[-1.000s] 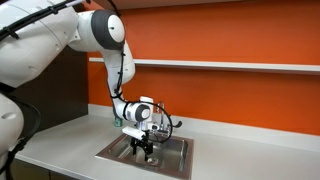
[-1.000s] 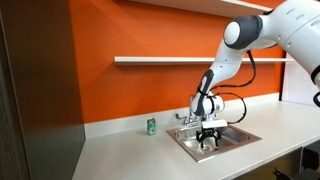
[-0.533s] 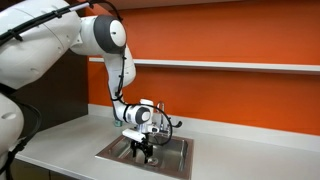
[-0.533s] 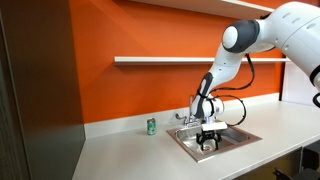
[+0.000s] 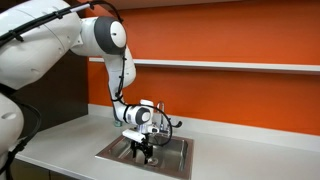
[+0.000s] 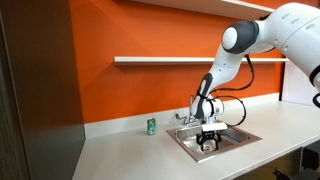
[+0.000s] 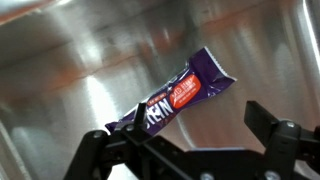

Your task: Remove the chocolate from the sink

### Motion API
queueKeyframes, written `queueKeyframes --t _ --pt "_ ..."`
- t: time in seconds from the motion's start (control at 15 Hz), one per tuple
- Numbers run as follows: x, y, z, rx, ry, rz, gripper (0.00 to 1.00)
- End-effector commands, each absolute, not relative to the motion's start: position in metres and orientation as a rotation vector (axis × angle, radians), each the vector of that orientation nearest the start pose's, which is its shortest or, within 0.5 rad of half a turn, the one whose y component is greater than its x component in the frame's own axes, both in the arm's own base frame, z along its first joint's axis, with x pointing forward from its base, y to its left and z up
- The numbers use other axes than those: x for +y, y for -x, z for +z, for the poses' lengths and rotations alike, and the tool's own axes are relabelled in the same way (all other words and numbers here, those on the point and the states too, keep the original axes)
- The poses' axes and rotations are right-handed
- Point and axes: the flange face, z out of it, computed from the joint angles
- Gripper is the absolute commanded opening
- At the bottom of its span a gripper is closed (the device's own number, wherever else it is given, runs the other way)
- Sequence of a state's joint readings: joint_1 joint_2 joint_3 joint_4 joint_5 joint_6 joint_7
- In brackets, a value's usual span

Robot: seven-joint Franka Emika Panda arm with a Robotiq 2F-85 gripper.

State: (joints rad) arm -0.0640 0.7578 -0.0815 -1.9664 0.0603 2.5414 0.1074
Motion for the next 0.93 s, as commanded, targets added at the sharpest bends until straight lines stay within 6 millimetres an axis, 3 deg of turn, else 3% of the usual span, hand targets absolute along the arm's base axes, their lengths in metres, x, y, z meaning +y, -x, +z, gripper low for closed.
queueKeyframes --t 0.0,0.47,0.87 --pt "-0.0865 -0.57 0.0683 0.453 3.121 0.285 1.0" --pt "-0.0878 -0.5682 0.0682 0.554 3.095 0.289 1.0" --pt "-0.0911 -0.5665 0.067 0.743 3.034 0.305 1.0"
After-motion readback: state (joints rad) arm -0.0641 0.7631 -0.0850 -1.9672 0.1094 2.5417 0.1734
